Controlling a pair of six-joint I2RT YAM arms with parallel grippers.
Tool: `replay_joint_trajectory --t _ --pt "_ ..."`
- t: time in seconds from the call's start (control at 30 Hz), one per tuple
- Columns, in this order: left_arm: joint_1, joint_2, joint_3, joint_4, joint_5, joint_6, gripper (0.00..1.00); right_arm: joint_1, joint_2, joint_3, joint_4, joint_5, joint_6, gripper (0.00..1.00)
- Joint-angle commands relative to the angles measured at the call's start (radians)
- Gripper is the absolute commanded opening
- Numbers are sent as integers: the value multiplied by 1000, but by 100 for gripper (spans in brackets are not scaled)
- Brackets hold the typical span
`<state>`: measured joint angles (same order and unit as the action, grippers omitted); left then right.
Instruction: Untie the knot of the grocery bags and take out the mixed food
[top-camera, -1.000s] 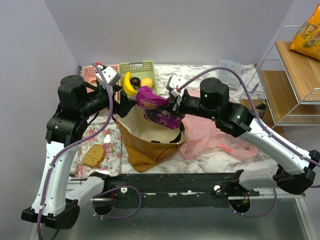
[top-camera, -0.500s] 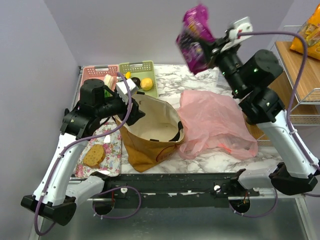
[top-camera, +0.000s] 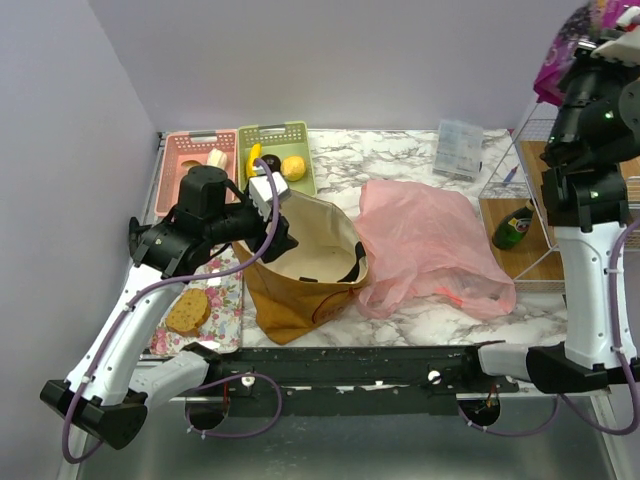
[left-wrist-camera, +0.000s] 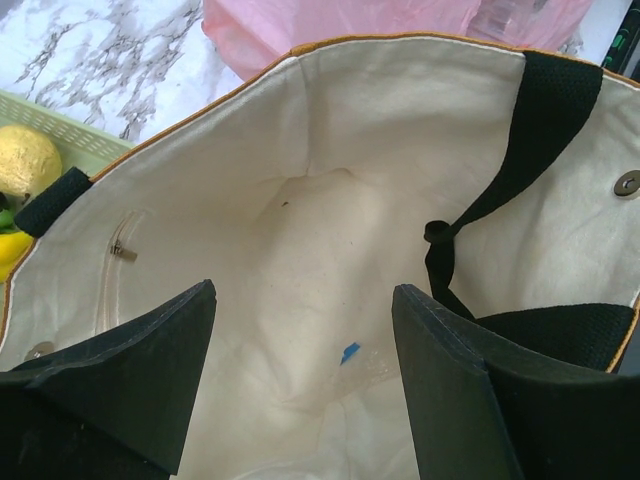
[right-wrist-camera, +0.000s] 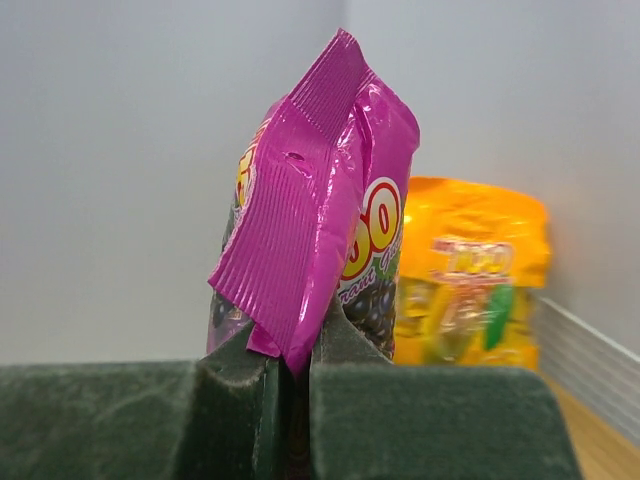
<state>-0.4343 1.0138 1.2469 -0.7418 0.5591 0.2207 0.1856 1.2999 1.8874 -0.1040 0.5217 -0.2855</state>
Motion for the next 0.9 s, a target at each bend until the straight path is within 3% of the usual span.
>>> replay_joint_trajectory --t 0.0,0.17,0.4,0.5,0.73,0.8,0.87 --pt "-6 17 24 13 -14 11 72 -99 -72 -2 189 82 -25 1" --pt "-7 25 30 17 -14 14 72 -222 -98 -18 182 151 18 1" --pt "-7 36 42 25 -13 8 72 -275 -130 -104 176 294 61 1" --pt "-9 45 59 22 -14 0 72 -301 -145 -152 210 321 49 9" --pt "-12 63 74 27 -15 -8 71 -341 -136 -204 194 371 82 12" --pt "-14 66 73 28 -14 -8 71 -342 -116 -195 194 392 80 25" --pt "-17 71 75 28 -18 -8 71 -342 -108 -183 203 387 80 45"
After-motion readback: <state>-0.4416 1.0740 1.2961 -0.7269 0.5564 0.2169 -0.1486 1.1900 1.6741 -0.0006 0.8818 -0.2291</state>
